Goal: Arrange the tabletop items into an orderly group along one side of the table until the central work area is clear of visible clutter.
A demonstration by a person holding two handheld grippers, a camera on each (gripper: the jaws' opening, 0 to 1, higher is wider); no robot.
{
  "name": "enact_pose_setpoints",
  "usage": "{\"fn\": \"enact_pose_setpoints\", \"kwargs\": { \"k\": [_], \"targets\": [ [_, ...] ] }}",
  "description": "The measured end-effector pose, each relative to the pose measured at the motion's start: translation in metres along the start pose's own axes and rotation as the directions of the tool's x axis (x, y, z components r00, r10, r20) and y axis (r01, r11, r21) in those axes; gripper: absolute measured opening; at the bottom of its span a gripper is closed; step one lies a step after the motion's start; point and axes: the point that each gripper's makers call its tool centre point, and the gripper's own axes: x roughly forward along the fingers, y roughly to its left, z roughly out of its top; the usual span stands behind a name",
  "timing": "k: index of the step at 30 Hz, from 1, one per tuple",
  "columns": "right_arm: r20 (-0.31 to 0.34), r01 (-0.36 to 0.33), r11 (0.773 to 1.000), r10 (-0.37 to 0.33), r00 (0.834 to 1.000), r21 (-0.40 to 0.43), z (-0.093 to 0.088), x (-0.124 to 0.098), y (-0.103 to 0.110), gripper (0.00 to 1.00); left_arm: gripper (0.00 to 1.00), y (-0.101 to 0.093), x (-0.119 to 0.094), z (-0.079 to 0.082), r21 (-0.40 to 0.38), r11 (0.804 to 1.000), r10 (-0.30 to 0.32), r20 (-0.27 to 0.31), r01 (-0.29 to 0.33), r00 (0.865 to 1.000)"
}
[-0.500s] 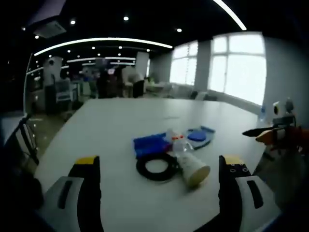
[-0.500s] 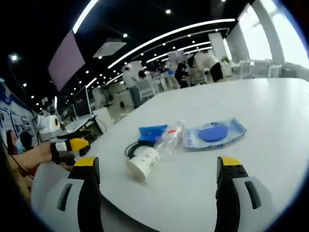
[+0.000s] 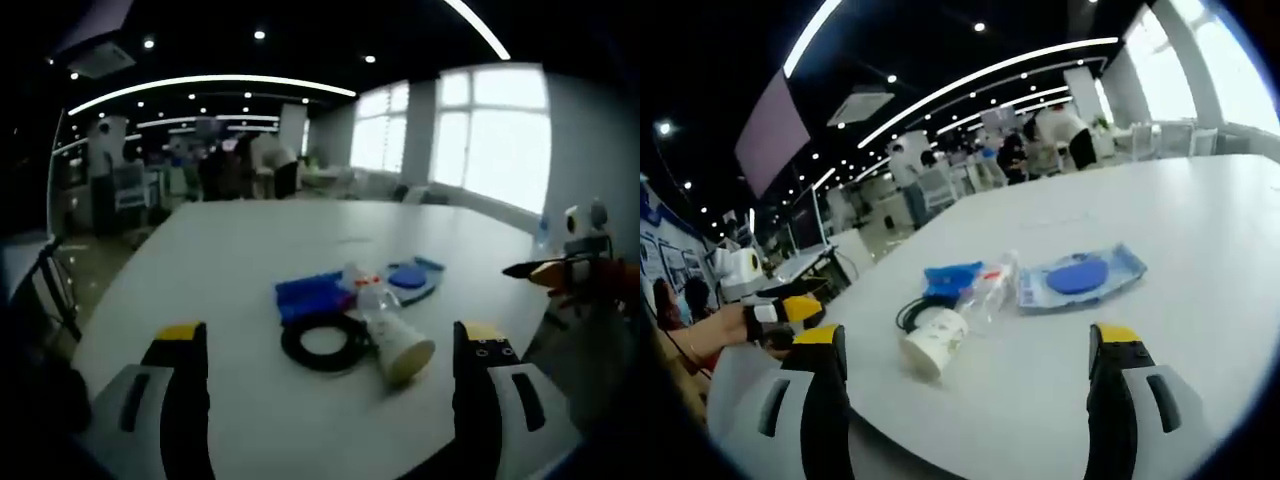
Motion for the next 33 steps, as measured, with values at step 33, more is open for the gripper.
{"fn": "enact_pose_setpoints", "kwargs": {
  "k": [33],
  "targets": [
    [-0.023, 0.010, 1.000, -0.011, 1.000, -0.019, -0.0030, 0.0020, -0.0023, 1.00, 0.97, -0.0024, 0.0023, -0.0076, -0.021, 1.000, -0.019, -0.040, 0.019, 0.999]
  ]
}}
